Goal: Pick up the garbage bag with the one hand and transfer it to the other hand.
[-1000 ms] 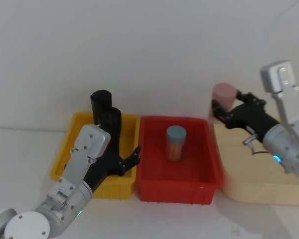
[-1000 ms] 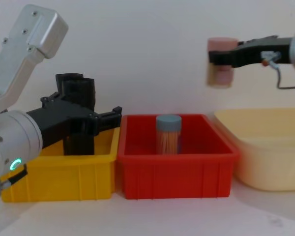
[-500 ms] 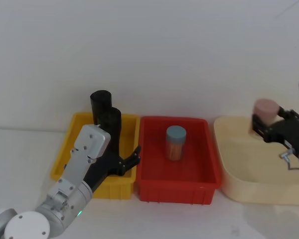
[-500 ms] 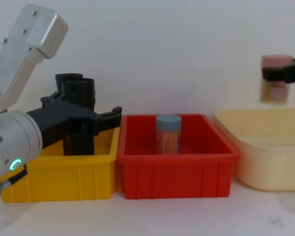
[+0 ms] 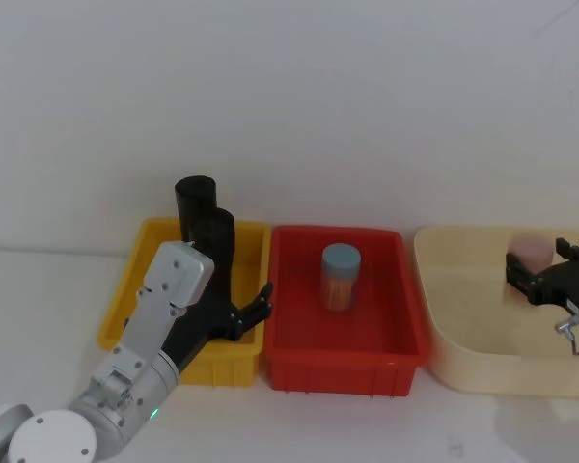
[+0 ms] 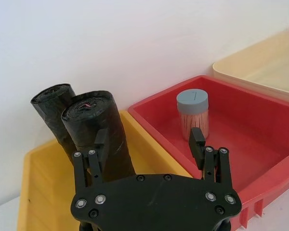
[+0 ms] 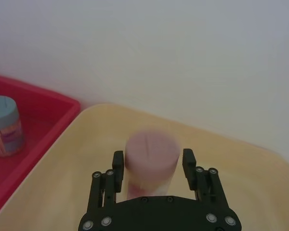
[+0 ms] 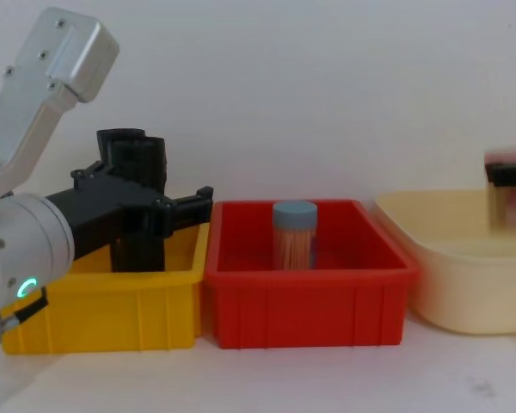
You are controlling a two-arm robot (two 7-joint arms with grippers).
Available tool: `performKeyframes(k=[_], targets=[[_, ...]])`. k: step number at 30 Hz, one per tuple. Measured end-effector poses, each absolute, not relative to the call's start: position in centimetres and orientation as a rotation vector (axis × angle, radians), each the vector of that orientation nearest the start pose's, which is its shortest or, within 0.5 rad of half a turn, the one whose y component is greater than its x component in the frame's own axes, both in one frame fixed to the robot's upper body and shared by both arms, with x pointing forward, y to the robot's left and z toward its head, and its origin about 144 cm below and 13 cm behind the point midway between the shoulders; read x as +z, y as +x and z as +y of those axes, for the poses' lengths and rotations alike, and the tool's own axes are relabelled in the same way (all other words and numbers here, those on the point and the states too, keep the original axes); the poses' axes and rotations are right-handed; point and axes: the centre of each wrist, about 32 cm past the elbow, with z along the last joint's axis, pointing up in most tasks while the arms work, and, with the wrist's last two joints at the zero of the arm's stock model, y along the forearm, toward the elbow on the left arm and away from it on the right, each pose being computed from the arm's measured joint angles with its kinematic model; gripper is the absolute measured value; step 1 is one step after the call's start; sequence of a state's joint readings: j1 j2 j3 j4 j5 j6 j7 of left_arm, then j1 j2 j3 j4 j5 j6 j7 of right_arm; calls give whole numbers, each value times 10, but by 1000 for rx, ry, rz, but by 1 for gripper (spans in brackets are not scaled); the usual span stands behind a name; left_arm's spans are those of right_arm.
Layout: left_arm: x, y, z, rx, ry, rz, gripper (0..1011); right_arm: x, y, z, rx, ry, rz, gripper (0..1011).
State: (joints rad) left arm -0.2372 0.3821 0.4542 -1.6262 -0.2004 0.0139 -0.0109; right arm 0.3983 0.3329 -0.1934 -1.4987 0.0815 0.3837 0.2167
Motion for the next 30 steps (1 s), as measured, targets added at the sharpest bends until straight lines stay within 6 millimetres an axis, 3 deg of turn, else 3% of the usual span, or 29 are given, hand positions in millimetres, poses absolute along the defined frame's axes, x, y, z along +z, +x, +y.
performKeyframes(k=[4,12,30], targets=[[1204,492,198,1124,61,-268,1000,1260,554,-275,-1282,-331,-120,836],[1204,492,198,1124,61,-268,1000,1256,555,-277,-1285,-342,-116,1002],[1205,492,198,1119,60,-267,1000,1253,556,-278,-1287,-353,-112,1002]])
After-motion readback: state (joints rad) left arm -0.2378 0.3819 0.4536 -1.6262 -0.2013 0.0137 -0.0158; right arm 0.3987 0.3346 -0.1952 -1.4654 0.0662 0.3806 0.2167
